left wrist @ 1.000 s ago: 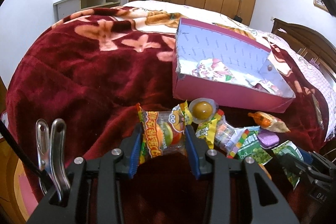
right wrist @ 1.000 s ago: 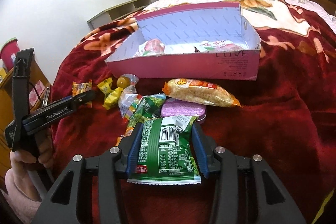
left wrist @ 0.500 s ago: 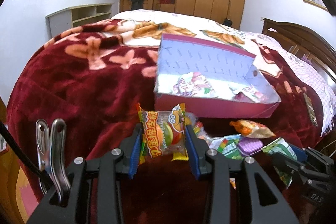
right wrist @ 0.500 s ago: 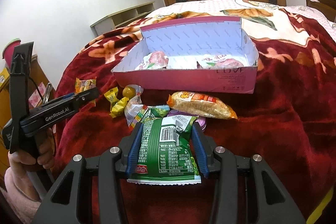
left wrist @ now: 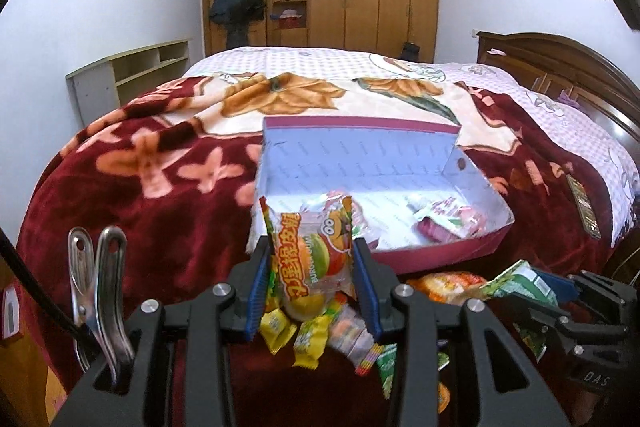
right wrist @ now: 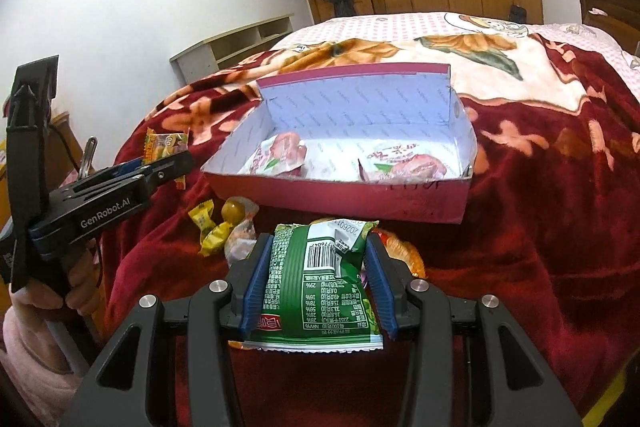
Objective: Organize snacks
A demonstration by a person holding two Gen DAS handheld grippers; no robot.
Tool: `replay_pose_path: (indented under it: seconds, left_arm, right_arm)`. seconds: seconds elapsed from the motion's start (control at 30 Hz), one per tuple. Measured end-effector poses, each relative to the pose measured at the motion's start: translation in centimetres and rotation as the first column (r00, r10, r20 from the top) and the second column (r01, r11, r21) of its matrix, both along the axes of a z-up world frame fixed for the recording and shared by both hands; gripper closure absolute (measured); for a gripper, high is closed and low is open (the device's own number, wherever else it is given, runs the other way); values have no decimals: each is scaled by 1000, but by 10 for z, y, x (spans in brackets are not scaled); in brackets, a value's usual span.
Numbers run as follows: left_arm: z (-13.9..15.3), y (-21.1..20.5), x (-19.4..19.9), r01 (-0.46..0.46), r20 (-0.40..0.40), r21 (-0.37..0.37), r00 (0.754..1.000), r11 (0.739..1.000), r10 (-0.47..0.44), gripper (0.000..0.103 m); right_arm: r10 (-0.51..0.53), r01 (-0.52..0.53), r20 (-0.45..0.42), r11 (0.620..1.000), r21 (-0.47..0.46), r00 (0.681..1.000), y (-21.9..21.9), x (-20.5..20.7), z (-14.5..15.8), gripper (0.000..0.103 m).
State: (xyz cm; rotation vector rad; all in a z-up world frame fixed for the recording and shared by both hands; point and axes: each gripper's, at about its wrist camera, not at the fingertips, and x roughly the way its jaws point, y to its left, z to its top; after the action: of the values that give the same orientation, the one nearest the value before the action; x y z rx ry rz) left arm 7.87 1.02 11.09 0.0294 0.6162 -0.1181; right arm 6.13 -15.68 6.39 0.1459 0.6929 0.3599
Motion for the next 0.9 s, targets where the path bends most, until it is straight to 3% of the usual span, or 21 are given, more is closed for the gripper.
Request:
replay_pose_path:
  seconds: [0.33, 0.9]
  left_arm:
    - [-1, -24, 33, 37, -2, -18, 999, 999, -37, 62]
    - [-29, -56, 79, 69, -84, -32, 994, 997, -72, 62]
  right_arm:
    - [-31, 31, 35, 999, -17, 999, -10, 22, 13, 56]
    - [-59, 65, 85, 996, -63, 995, -14, 71, 29, 56]
